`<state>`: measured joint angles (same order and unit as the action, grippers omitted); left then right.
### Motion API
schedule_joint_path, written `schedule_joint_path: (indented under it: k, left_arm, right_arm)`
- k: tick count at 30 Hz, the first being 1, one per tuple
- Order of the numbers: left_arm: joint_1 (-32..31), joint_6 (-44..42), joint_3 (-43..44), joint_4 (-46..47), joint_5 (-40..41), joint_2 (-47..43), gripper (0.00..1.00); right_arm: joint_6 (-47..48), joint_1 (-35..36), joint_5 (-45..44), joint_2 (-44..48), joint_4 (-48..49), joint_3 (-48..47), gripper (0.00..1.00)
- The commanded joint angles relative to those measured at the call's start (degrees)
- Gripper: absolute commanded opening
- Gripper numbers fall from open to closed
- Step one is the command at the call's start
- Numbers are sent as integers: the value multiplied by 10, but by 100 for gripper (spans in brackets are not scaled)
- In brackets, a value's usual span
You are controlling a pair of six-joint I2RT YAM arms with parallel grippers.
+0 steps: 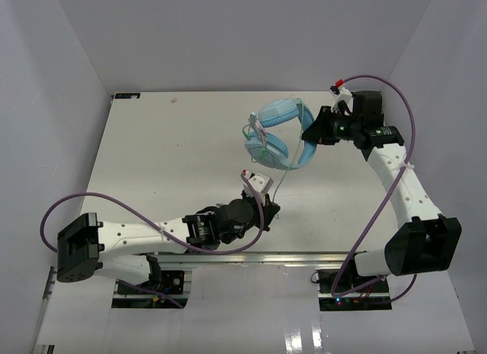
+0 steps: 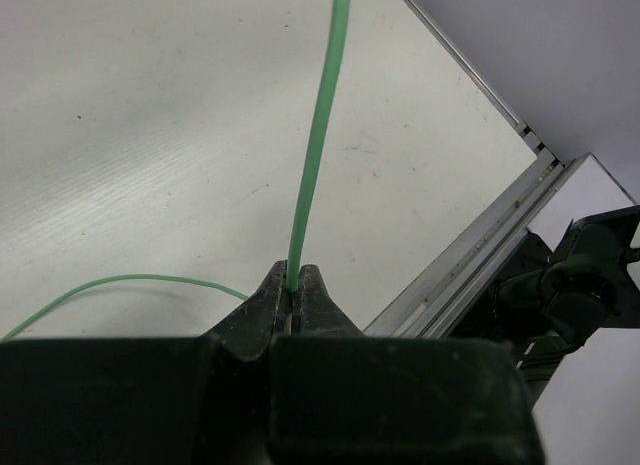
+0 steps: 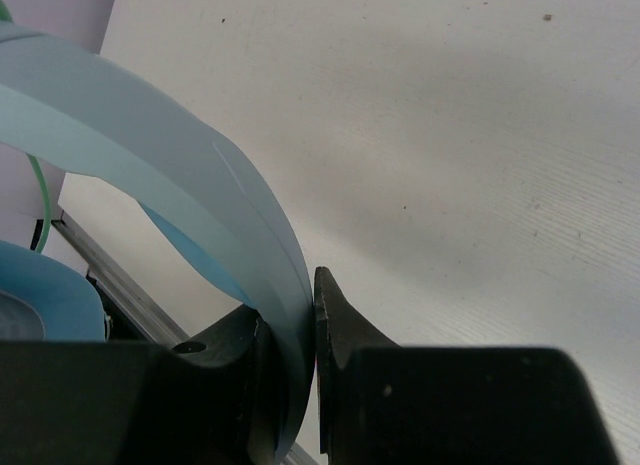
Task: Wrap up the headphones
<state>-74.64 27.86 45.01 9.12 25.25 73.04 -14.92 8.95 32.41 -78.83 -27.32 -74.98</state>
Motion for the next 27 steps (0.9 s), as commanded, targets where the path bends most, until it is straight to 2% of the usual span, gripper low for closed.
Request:
schedule_joint_path:
  k: [1,9,18,23,27]
  left_arm:
    - [8,-27,-20,-4,31,-55,0]
    - [34,-81,-51,13,29,-103,4]
    - [71,-92,-68,42,-5,-113,10]
    - [94,-81,-84,82,-34,-102,16]
    - [115,-62,-91,126,-53,-79,30]
  right_arm:
    - [-31,-4,75,24,22,-38,8]
    - [-36,-8,137,34,33,-41,8]
    - [-52,-9,164,39,38,-55,8]
    - [-57,-9,172,42,44,-53,8]
    - [-59,-8,172,46,44,-51,8]
